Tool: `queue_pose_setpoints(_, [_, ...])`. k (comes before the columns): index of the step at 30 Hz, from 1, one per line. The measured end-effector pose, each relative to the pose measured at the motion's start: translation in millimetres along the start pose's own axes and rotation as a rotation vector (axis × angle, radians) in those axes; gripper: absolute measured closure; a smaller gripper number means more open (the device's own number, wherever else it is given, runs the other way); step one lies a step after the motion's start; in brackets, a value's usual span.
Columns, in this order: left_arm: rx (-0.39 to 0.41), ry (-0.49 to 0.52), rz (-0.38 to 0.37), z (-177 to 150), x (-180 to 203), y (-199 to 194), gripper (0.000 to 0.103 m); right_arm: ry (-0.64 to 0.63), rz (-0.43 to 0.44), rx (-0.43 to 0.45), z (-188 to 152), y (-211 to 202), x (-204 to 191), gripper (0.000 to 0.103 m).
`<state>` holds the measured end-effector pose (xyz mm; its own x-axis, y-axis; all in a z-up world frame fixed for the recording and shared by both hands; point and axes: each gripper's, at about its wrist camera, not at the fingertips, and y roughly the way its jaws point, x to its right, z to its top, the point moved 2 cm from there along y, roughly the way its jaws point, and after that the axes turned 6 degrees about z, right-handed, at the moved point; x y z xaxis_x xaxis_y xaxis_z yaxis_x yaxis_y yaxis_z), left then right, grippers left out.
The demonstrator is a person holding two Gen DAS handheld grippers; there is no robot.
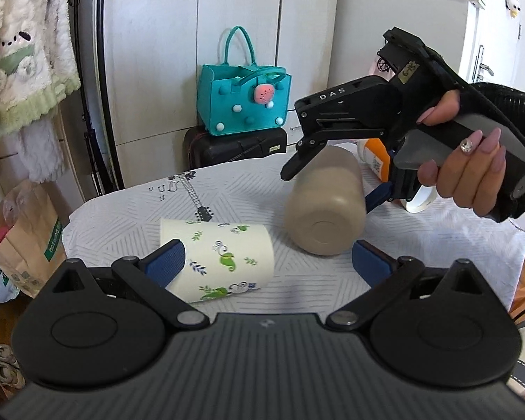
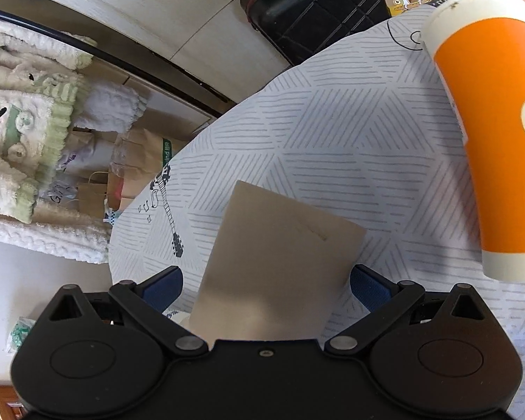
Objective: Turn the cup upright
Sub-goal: 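Close the right gripper on the beige tumbler's base and lift it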
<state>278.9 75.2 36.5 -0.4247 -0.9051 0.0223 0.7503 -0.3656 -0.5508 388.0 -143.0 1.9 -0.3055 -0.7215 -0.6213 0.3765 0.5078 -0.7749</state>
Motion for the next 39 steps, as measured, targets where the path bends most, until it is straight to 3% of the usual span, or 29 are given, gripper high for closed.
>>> queue_pose_setpoints(4, [0.019, 0.045, 0.01, 0, 3, -2, 0.0, -0.019, -0.027, 0.01, -1, 3, 4, 0.0])
queue_pose_setpoints(8, [0.008, 0.021, -0.021, 2, 1, 2, 0.0, -0.05, -0.026, 0.013, 0, 1, 5, 0.004])
queue_pose_setpoints(9, [0.005, 0.013, -0.024, 3, 0, 4, 0.0, -0.069, -0.013, 0.013, 1, 0, 4, 0.008])
queue_pose_setpoints(18, [-0.013, -0.011, -0.044, 5, 5, 11, 0.0, -0.299, -0.004, 0.0, -6, -4, -12, 0.009])
queue_pose_setpoints(30, [-0.052, -0.058, -0.069, -1, 14, 13, 0.0, -0.475, 0.113, 0.027, -28, -36, 1, 0.013])
queue_pose_setpoints(39, [-0.052, -0.021, -0.098, -3, 40, 14, 0.0, -0.61, 0.131, 0.054, -51, -61, 0, 0.019])
